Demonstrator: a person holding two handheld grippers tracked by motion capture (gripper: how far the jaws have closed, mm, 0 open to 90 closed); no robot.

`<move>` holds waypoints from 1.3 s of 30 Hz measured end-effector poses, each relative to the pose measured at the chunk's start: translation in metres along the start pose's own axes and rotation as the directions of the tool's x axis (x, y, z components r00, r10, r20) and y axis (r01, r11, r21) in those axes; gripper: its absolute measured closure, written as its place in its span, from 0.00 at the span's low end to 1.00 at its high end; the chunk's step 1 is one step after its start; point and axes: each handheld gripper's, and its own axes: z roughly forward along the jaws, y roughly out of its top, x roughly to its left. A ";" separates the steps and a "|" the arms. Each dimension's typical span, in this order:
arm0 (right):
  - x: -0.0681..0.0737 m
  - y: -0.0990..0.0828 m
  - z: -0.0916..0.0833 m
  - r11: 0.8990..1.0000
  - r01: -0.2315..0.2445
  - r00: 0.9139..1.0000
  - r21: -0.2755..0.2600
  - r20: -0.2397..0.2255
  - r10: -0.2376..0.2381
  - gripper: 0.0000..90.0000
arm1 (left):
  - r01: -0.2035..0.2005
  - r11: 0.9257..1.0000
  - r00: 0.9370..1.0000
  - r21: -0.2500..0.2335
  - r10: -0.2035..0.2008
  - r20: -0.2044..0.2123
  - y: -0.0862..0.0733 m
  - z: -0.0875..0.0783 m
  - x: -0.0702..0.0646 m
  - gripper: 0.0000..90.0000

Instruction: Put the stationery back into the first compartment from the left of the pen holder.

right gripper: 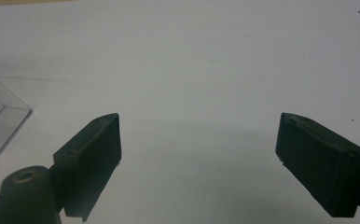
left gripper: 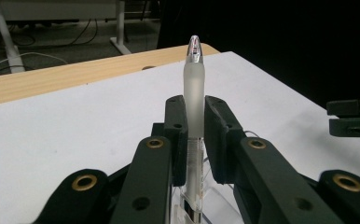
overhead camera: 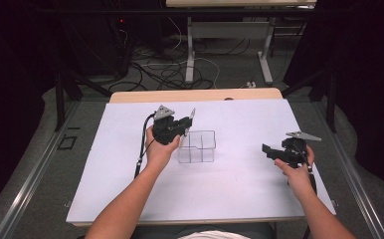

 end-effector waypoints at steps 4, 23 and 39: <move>0.000 0.000 0.000 1.000 0.000 1.000 -0.002 0.001 0.000 0.16 | 0.001 1.000 1.000 0.000 -0.001 -0.005 -0.003 0.000 0.000 0.89; -0.002 0.001 -0.001 1.000 -0.014 1.000 -0.003 -0.007 0.014 0.16 | 0.008 0.999 1.000 -0.045 -0.009 -0.021 -0.008 -0.026 0.006 0.73; -0.007 -0.001 -0.006 1.000 -0.024 1.000 -0.012 -0.005 0.024 0.16 | -0.011 1.000 0.965 -0.020 0.005 -0.264 -0.018 -0.039 0.046 0.44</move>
